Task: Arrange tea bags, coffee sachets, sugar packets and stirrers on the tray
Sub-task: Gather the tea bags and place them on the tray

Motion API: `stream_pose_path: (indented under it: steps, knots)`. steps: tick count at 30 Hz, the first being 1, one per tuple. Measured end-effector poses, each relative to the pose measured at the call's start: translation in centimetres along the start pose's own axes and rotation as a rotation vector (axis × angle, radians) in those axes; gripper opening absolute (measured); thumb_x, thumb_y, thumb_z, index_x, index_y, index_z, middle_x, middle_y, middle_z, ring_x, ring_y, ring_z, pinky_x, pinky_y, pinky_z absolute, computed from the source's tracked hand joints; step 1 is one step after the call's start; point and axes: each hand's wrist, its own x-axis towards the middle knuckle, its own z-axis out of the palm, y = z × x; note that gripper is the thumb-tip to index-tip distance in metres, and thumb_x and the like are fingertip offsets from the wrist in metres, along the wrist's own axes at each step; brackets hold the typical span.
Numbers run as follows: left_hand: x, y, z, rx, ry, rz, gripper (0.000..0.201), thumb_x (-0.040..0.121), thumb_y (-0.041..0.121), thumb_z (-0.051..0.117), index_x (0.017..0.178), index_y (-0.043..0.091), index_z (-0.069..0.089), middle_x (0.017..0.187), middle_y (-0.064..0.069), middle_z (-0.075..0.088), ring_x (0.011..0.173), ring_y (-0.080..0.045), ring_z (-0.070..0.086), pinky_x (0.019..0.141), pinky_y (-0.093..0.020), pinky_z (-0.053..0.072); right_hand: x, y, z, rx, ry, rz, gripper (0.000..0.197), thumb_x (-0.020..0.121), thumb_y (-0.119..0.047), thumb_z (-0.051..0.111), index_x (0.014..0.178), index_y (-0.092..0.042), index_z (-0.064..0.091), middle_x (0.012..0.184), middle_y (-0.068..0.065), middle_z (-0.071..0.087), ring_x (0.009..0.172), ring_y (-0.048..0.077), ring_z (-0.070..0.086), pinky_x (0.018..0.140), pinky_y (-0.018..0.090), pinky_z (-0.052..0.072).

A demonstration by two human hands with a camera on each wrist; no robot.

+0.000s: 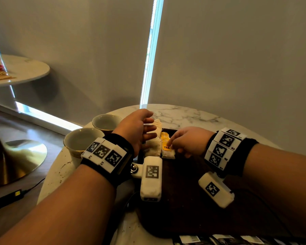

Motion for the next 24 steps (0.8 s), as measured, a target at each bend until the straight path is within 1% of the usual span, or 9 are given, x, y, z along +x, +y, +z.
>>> stream_pose_path:
  steps: [2, 4, 6, 7, 11, 16, 20, 22, 24]
  knots:
    - [0.0, 0.1, -0.1, -0.012, 0.007, 0.005, 0.022, 0.094, 0.039, 0.054, 0.095, 0.018, 0.061, 0.091, -0.003, 0.062, 0.090, -0.023, 0.062, 0.080, -0.041, 0.045, 0.0, -0.3, -0.5, -0.050, 0.011, -0.033, 0.017, 0.091, -0.022, 0.064, 0.105, -0.024, 0.074, 0.099, -0.001, 0.072, 0.080, 0.010, 0.061, 0.088, 0.033, 0.053]
    - [0.0, 0.1, -0.2, -0.020, 0.012, 0.006, 0.022, 0.093, 0.039, 0.053, 0.094, 0.019, 0.061, 0.091, -0.003, 0.062, 0.088, -0.022, 0.062, 0.077, -0.040, 0.045, 0.0, -0.5, -0.8, -0.095, -0.043, -0.049, 0.023, 0.090, -0.014, 0.063, 0.105, -0.026, 0.076, 0.108, -0.007, 0.068, 0.095, 0.009, 0.062, 0.098, 0.032, 0.050]
    - [0.0, 0.2, -0.2, -0.023, 0.015, 0.002, 0.021, 0.093, 0.039, 0.053, 0.094, 0.019, 0.060, 0.091, -0.002, 0.063, 0.088, -0.022, 0.062, 0.074, -0.039, 0.044, 0.2, -0.6, -1.0, -0.137, -0.091, -0.055, 0.028, 0.088, -0.009, 0.061, 0.104, -0.027, 0.076, 0.123, -0.005, 0.065, 0.112, 0.013, 0.060, 0.098, 0.030, 0.047]
    - [0.0, 0.2, -0.2, -0.023, 0.014, 0.001, 0.022, 0.094, 0.039, 0.053, 0.094, 0.019, 0.060, 0.092, -0.003, 0.063, 0.088, -0.022, 0.062, 0.074, -0.039, 0.044, 0.3, -0.7, -1.0, -0.164, -0.115, -0.058, 0.029, 0.088, -0.008, 0.061, 0.106, -0.026, 0.075, 0.124, -0.005, 0.065, 0.114, 0.014, 0.059, 0.095, 0.027, 0.046]
    - [0.1, 0.2, -0.2, -0.026, 0.009, -0.002, 0.023, 0.094, 0.039, 0.053, 0.096, 0.018, 0.061, 0.093, -0.004, 0.064, 0.089, -0.023, 0.063, 0.074, -0.039, 0.044, 1.0, -0.9, -0.5, -0.186, -0.147, -0.077, 0.027, 0.090, -0.009, 0.062, 0.110, -0.021, 0.073, 0.113, -0.002, 0.070, 0.106, 0.015, 0.062, 0.095, 0.029, 0.046]
    - [0.1, 0.2, -0.2, -0.026, 0.009, 0.000, 0.023, 0.094, 0.039, 0.052, 0.096, 0.018, 0.061, 0.095, -0.004, 0.064, 0.091, -0.023, 0.064, 0.073, -0.040, 0.045, 1.5, -0.7, -0.4, -0.181, -0.155, -0.081, 0.028, 0.089, -0.010, 0.062, 0.109, -0.026, 0.073, 0.112, -0.001, 0.069, 0.106, 0.017, 0.062, 0.095, 0.032, 0.048]
    - [-0.1, 0.2, -0.2, -0.027, 0.016, 0.008, 0.022, 0.094, 0.038, 0.053, 0.095, 0.018, 0.060, 0.093, -0.003, 0.063, 0.089, -0.023, 0.063, 0.076, -0.039, 0.046, 1.5, 0.0, -0.5, -0.113, -0.126, -0.089, 0.028, 0.087, -0.007, 0.061, 0.102, -0.027, 0.074, 0.110, 0.004, 0.071, 0.098, 0.020, 0.065, 0.096, 0.038, 0.053]
    - [-0.1, 0.2, -0.1, -0.030, 0.016, 0.009, 0.022, 0.094, 0.039, 0.052, 0.094, 0.018, 0.060, 0.093, -0.003, 0.063, 0.089, -0.022, 0.063, 0.076, -0.039, 0.046, 1.3, 0.6, -0.9, -0.065, -0.073, -0.079, 0.024, 0.087, -0.006, 0.061, 0.098, -0.024, 0.073, 0.106, 0.008, 0.071, 0.088, 0.020, 0.063, 0.094, 0.042, 0.054]
    - [-0.2, 0.3, 0.0, -0.038, 0.012, 0.011, 0.022, 0.094, 0.039, 0.053, 0.093, 0.019, 0.061, 0.092, -0.002, 0.064, 0.089, -0.022, 0.063, 0.074, -0.039, 0.045, 1.0, 1.5, -1.5, -0.039, -0.008, -0.056, 0.017, 0.086, -0.010, 0.062, 0.093, -0.023, 0.070, 0.099, 0.007, 0.071, 0.085, 0.020, 0.062, 0.094, 0.046, 0.054]
